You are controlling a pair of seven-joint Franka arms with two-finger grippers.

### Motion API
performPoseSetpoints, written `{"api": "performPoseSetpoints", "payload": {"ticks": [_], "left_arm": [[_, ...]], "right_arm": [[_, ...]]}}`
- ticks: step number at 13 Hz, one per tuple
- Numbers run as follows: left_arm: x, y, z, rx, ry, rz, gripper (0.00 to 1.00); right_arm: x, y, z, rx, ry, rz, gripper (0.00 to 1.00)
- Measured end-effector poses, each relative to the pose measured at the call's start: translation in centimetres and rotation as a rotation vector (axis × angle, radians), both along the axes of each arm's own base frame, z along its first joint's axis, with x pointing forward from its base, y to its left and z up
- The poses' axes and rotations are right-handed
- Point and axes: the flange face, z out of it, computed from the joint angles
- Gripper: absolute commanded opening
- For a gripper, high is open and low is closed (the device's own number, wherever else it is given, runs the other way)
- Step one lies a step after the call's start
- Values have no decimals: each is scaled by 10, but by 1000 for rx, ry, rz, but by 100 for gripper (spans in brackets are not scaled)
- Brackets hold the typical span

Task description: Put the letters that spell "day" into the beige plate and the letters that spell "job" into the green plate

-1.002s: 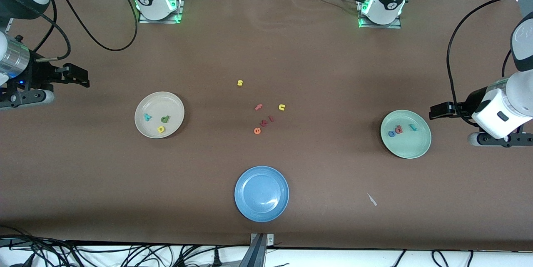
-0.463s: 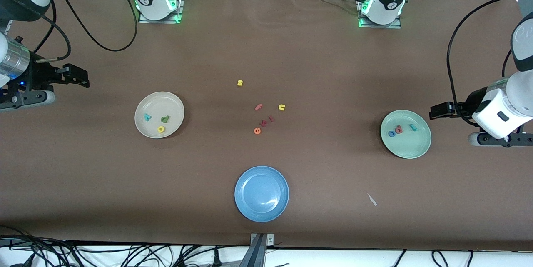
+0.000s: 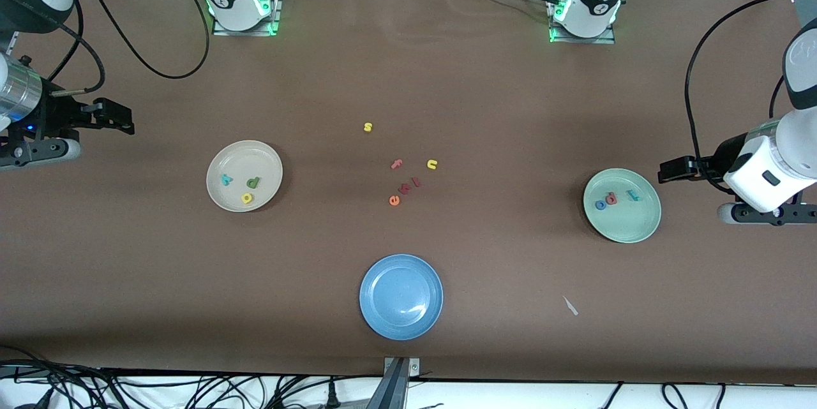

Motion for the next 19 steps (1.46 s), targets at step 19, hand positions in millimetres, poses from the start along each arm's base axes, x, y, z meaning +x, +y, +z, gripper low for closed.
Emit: {"api": "performPoseSetpoints", "payload": {"ticks": [19], "left_arm": [[0, 0, 0, 0, 0, 0, 100]], "right_arm": [[0, -22, 0, 3, 2, 6, 100]]}}
